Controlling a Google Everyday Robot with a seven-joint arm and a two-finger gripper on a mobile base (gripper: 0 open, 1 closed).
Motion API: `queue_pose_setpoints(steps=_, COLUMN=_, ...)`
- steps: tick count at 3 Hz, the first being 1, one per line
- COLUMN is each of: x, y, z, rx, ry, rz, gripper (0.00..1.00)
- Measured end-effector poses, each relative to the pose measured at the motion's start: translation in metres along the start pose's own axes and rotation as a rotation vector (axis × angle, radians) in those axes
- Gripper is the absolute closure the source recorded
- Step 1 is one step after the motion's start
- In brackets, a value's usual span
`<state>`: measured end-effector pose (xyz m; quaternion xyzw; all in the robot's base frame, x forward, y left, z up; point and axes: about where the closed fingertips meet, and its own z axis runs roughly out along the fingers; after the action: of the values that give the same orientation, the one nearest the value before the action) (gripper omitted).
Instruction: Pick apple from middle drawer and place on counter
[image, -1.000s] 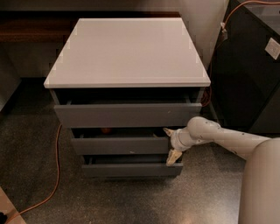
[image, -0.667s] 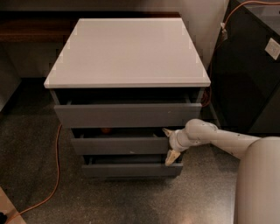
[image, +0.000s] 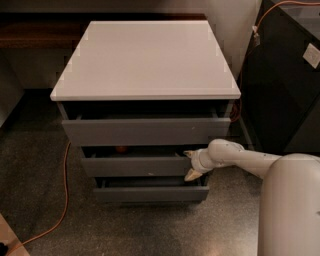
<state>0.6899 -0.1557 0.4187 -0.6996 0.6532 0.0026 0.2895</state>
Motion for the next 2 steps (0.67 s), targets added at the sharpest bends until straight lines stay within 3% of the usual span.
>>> queue_pose_setpoints(steps=1, x=0.002, y=0.008, z=0.0, rx=-0.008, ry=0.003, rz=0.019, gripper=0.49)
queue_pose_setpoints(steps=2, x=0.001, y=0.022, z=-0.005, rx=-0.015, ry=0.006, rz=0.035, gripper=0.8)
